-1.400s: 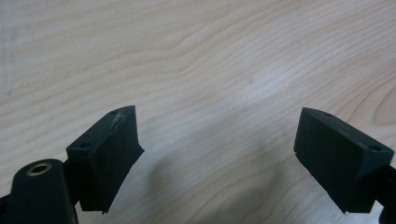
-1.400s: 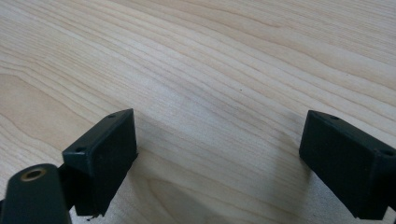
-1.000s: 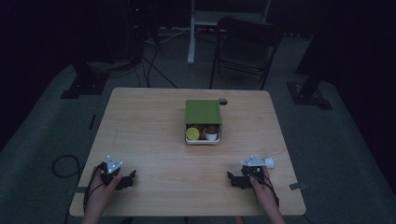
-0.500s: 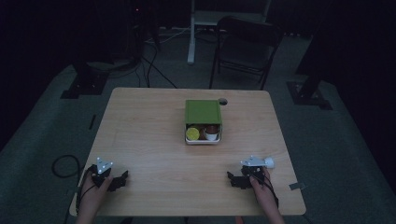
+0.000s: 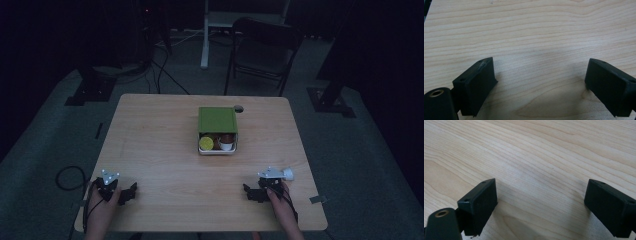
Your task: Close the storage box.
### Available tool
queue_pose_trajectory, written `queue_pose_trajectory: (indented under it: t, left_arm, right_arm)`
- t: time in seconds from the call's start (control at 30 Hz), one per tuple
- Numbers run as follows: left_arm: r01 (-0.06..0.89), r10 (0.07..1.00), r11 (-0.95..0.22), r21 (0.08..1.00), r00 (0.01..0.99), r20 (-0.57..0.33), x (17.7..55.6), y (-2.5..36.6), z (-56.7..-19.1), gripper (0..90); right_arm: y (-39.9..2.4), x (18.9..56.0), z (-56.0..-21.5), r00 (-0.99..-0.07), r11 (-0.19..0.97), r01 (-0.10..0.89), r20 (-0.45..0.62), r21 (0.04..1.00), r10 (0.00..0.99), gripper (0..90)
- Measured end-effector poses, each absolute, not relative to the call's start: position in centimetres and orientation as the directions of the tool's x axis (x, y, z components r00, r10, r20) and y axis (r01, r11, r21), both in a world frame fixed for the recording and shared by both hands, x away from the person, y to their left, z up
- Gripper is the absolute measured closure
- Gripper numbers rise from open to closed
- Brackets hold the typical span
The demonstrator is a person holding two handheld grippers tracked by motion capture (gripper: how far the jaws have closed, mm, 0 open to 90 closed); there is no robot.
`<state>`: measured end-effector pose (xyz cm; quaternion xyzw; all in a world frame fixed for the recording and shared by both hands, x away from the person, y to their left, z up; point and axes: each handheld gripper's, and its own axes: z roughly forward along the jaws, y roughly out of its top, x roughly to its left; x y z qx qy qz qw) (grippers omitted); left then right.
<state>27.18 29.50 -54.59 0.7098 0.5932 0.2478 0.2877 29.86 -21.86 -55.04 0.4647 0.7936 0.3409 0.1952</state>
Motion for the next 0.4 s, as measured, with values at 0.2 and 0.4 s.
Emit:
queue_pose_trajectory:
  t: [0.2, 0.4]
  left_arm:
    - [0.704, 0.987, -0.12, 0.7, 0.159, 0.01, 27.23, 29.4, -54.59, 8.4]
    - [0.705, 0.988, -0.115, 0.699, 0.152, 0.01, 27.26, 29.32, -54.59, 8.0]
  right_arm:
    - [-21.86, 29.86, -55.04, -0.492, 0.335, 0.604, 0.007, 0.723, 0.871, 10.7]
    - [-21.86, 29.86, -55.03, -0.492, 0.335, 0.604, 0.007, 0.723, 0.871, 10.7]
